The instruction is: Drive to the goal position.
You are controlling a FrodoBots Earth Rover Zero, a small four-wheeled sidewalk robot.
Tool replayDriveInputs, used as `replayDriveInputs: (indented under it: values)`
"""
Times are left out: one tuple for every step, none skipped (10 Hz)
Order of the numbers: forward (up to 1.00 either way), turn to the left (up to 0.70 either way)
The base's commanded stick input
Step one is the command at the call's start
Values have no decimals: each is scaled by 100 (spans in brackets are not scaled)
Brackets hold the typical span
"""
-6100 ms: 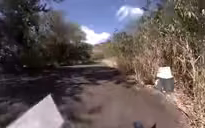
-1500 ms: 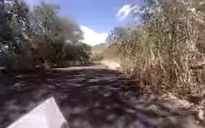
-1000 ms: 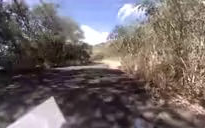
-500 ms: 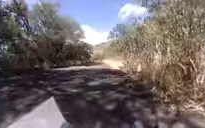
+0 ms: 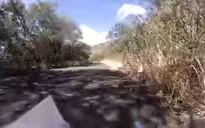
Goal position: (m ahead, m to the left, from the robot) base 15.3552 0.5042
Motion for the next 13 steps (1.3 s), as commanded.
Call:
replayDriveInputs:
  values:
    - [50,0]
    - [50,0]
    - [50,0]
    - [50,0]
    - [50,0]
    - [50,0]
    - [50,0]
    - [50,0]
    - [50,0]
    - [50,0]
    - [50,0]
    - [50,0]
    - [50,0]
